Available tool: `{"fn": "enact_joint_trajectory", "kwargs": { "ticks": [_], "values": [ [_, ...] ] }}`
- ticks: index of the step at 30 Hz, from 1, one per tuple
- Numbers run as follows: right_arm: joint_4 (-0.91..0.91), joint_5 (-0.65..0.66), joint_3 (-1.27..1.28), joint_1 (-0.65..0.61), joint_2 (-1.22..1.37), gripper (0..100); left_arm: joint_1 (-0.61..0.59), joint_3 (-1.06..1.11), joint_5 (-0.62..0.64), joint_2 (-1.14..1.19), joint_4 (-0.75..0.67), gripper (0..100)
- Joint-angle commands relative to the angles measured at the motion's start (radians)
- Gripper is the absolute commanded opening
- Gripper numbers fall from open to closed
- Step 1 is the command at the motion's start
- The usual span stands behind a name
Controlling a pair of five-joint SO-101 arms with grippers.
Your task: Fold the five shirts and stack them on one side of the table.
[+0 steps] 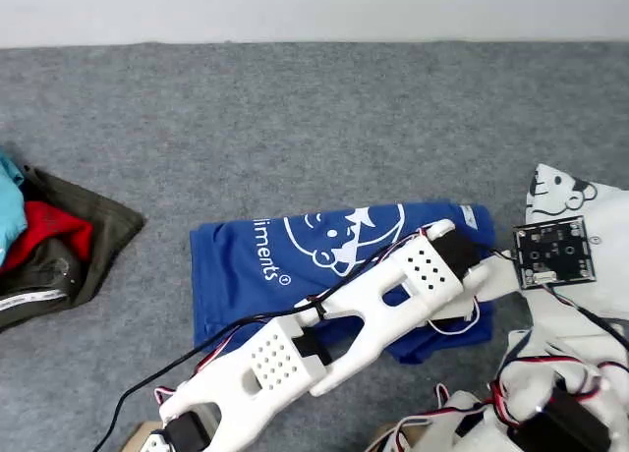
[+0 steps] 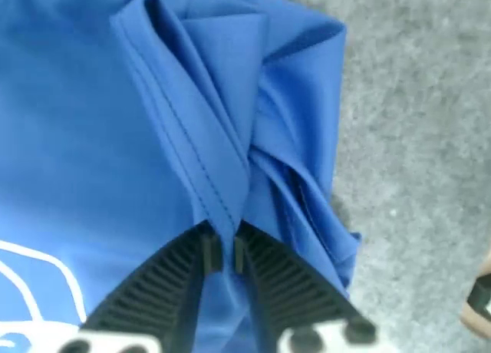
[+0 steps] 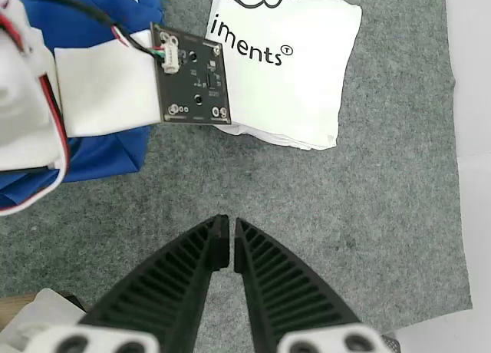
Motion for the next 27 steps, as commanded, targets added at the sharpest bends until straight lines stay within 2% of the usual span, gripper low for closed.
{"fn": "enact_joint_trajectory", "kwargs": {
  "ticks": [1,8,15,19,22,27],
  "values": [
    [0.022,-0.008,-0.006,0.007,0.005,2.7,0.002,-0.013,0.006,-0.087,0.026,2],
    [0.022,-0.006,-0.006,0.007,0.005,2.7,-0.025,-0.027,0.009,-0.087,0.026,1],
    [0.022,-0.006,-0.005,0.007,0.005,2.7,-0.118,-0.102,0.011,-0.083,0.026,2],
    [0.022,-0.008,-0.005,0.007,0.005,2.7,-0.166,-0.097,0.018,-0.077,0.026,12],
    [0.022,-0.008,-0.005,0.007,0.005,2.7,-0.209,-0.104,0.094,-0.077,0.021,20],
    [0.022,-0.008,-0.005,0.007,0.005,2.7,-0.265,-0.099,0.103,-0.077,-0.025,23]
  ]
}}
